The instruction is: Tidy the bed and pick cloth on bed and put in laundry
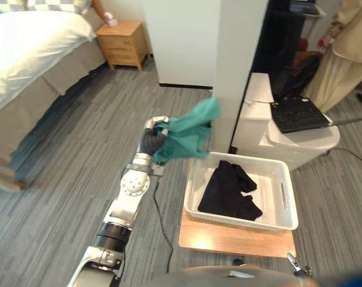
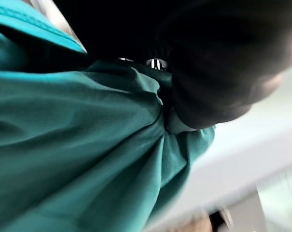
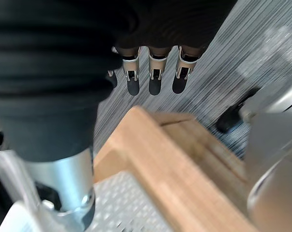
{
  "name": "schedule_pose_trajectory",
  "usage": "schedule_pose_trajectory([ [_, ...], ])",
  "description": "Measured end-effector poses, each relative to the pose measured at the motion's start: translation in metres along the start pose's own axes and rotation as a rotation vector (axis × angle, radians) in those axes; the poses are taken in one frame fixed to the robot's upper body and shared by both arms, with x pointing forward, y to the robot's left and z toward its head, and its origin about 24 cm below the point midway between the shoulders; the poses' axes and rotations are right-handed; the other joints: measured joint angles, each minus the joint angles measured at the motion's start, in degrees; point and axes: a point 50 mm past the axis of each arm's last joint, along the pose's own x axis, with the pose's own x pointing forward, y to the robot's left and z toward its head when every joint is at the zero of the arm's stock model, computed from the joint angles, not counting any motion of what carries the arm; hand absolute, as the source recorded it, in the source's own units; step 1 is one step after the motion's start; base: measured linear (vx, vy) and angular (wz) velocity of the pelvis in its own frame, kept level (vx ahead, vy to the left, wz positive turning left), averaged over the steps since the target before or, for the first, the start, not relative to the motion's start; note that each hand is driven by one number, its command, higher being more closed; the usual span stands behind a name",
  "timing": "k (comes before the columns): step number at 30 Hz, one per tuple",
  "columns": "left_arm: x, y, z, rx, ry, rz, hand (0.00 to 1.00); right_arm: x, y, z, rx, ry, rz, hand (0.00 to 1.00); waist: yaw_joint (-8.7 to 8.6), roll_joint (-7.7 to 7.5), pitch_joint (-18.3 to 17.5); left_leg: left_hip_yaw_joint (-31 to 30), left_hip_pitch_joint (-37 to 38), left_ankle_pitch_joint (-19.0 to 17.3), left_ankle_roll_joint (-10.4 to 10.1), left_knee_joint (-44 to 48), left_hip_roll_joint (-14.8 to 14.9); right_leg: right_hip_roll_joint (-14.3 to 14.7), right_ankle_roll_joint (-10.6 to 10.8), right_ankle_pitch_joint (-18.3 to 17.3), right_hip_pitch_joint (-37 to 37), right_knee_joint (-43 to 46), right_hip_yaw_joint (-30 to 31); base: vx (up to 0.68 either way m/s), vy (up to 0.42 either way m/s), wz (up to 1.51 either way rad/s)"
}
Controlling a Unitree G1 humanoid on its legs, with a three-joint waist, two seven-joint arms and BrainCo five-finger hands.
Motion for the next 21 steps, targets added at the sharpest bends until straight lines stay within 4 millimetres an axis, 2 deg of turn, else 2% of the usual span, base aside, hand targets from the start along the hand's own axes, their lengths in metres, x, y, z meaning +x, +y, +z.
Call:
schedule_pose_trajectory([
  [1,0.005,-0.007,0.003,0.001,-0.013,-0.045,1.00,-0.001,-0.002,-0.003,-0.019,0.011,0.002,0.00,-0.69,0.07,0.0,1.0,0.1,-0.4,0.1,1.3,0.0,-0.2,0.0,0.0,-0.1,0.1,1.7,-0.01,-0.023,-0.47],
  [3,0.011,-0.011,0.008,0.004,-0.028,-0.068,1.00,-0.003,-0.003,-0.006,-0.038,0.017,0.002,0.00,-0.95,0.22,0.1,1.3,0.2,-0.6,0.0,2.4,-0.1,-0.3,0.1,0.1,-0.1,0.2,2.9,-0.04,-0.043,-0.42],
  [6,0.022,-0.011,0.017,0.017,-0.066,-0.083,1.00,-0.005,-0.003,-0.012,-0.068,0.043,0.010,0.00,-2.36,0.56,0.0,1.3,0.5,-0.9,-0.3,2.9,0.0,-0.2,0.2,0.1,-0.2,0.2,3.9,-0.04,-0.055,-0.21],
  [13,0.044,-0.019,0.031,0.055,-0.066,-0.133,1.00,-0.006,0.000,-0.021,-0.121,0.082,0.025,0.00,-3.25,0.70,0.1,2.8,0.8,-1.0,-0.4,3.0,-0.3,0.5,0.1,0.5,-2.5,1.3,7.8,-0.06,-0.043,-0.25],
  [18,0.067,-0.020,0.046,0.007,-0.073,-0.145,1.00,-0.009,-0.003,-0.026,-0.124,0.101,0.010,0.00,-5.55,0.58,0.2,3.3,1.0,-1.2,-0.4,2.9,-0.4,1.1,0.2,0.6,-3.3,1.8,10.1,-0.08,-0.046,-0.22],
  [21,0.076,-0.021,0.057,-0.001,-0.110,-0.139,1.00,-0.010,-0.004,-0.031,-0.121,0.120,0.004,0.00,-6.06,0.52,0.3,4.3,0.6,-1.2,-0.5,2.8,-0.4,1.4,0.3,0.9,-4.4,1.9,11.4,-0.09,-0.058,-0.23],
])
